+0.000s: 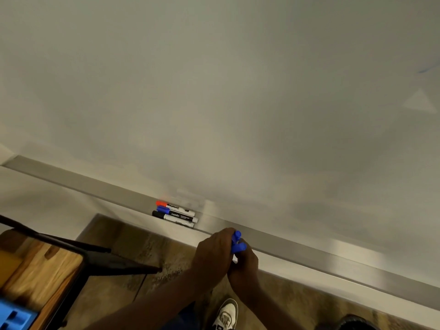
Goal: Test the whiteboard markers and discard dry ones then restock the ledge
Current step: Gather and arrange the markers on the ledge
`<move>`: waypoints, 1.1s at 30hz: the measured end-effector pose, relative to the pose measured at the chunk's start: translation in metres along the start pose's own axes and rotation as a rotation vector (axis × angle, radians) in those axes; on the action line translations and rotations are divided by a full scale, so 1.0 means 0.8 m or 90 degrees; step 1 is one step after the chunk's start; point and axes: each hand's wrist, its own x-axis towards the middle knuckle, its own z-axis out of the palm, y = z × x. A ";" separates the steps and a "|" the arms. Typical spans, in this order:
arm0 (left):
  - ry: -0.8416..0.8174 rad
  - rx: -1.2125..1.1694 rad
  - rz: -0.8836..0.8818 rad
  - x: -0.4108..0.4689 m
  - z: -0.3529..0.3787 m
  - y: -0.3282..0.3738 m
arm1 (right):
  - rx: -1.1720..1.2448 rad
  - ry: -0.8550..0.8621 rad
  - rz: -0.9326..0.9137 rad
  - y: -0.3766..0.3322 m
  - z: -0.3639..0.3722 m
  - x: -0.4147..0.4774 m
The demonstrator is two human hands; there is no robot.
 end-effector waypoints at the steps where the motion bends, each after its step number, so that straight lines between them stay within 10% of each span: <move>1: 0.014 -0.002 0.021 -0.001 0.004 -0.005 | -0.007 -0.010 0.000 -0.002 0.000 -0.001; 10: 0.072 0.305 0.259 -0.012 0.011 -0.026 | 0.073 -0.057 0.019 0.010 -0.002 -0.003; 33: -0.001 0.298 0.181 -0.048 -0.049 -0.099 | -0.233 -0.156 -0.393 -0.020 0.038 0.036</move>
